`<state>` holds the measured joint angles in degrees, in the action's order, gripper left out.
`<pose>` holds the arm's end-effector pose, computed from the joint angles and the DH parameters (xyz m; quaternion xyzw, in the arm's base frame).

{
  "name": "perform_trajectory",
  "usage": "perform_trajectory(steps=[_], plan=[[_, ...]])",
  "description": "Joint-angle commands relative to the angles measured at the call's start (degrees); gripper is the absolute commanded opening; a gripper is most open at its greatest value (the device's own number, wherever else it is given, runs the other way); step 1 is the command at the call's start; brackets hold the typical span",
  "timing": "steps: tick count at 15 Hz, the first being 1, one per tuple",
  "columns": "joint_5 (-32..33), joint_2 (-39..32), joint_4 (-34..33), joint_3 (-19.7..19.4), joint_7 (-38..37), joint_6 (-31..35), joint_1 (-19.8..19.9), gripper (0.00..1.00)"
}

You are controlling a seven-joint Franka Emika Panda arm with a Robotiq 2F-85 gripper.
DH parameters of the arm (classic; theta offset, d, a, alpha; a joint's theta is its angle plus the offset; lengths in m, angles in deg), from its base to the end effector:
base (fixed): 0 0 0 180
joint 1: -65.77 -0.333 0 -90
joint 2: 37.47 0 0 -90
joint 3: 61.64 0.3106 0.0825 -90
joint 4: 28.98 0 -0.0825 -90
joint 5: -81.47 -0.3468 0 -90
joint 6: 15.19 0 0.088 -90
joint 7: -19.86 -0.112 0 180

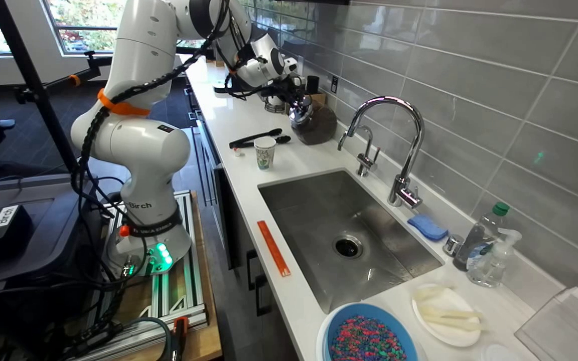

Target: Move the tap faucet to the left then remove the lid from the jar

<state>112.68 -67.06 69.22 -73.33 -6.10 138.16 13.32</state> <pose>0.4881 0.4661 0.3532 0.8883 0.3470 0.2936 0.0651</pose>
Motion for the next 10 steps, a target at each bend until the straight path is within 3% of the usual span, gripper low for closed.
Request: perform_trajectory(steps=[1,10], plan=[[1.2,4.2,5.1,1.8,-0.9,1.4,1.7,0.21],[1.1,10.8,12.7,5.1,-1.6,0.9,6.1,0.21]])
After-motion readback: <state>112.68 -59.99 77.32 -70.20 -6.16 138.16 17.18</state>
